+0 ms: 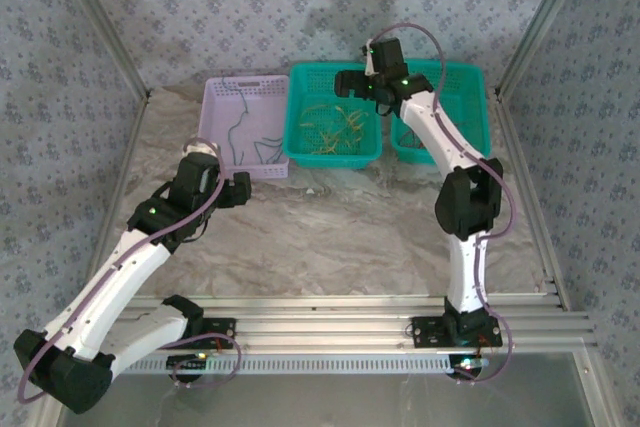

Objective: Untangle the cables

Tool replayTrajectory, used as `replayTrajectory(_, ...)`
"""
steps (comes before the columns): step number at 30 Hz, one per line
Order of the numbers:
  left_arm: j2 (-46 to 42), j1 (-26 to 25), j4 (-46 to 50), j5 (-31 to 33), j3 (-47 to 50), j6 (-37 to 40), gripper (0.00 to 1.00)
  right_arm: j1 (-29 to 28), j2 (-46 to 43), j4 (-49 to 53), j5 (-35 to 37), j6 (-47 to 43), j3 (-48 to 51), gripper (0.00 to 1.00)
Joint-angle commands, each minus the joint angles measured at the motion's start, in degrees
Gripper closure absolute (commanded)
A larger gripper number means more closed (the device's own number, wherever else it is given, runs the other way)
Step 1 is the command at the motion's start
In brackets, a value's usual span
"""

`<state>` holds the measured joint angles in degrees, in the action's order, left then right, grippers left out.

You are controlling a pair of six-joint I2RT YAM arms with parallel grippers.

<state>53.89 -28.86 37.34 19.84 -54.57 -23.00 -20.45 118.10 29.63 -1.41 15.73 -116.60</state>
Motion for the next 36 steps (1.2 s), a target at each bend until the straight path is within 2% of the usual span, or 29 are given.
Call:
replayTrajectory(1, -0.4, 0.3, -1.0, 1.8, 0.1, 0.4, 0.00, -0.6, -4.5, -4.1, 2.1, -2.3, 4.4, 0.00)
replayTrajectory(5, -1.3, 0.3, -2.0, 3.1, 0.9, 0.2, 0.00, -0.8, -10.6, -11.6, 3.5, -3.7, 13.3, 0.00)
replayTrajectory(8, -2.2, 0.3, -2.8, 4.7, 1.7, -0.2, 0.00, -0.3, -15.7, -17.2, 1.9, -4.1, 20.4, 0.00)
replayTrajectory(12, -2.6, 0.3, -3.1, 6.8, 2.3, -0.8, 0.00, 1.5, -21.5, -18.5, 2.5, -3.8, 25.9, 0.00)
replayTrajectory(17, -3.1, 0.4, -3.4, 8.5, 2.9, -1.8, 0.00, 7.0, -29.7, -18.7, 0.1, 5.9, 34.0, 0.00)
replayTrajectory(21, -3.7, 0.3, -3.8, 9.4, 3.6, -2.2, 0.00, 9.9, -35.2, -20.3, -1.2, 7.6, 41.0, 0.00)
replayTrajectory(24, -4.3, 0.3, -4.9, 10.0, 4.6, -3.6, 0.00, 10.3, -39.0, -19.2, 4.9, 5.2, 44.7, 0.00)
replayTrajectory(27, -5.9, 0.3, -6.8, 9.7, 6.3, -3.9, 0.00, 10.4, -43.5, -22.7, 14.5, 5.7, 52.9, 0.00)
replayTrajectory(32, -7.5, 0.4, -8.7, 10.9, 8.2, -4.6, 0.00, 10.3, -52.3, -40.6, 19.4, -0.1, 69.8, 0.00)
replayTrajectory(36, -7.1, 0.3, -9.0, 11.5, 8.5, -5.3, 0.00, 11.9, -53.5, -31.4, 29.5, 2.1, 70.3, 0.00)
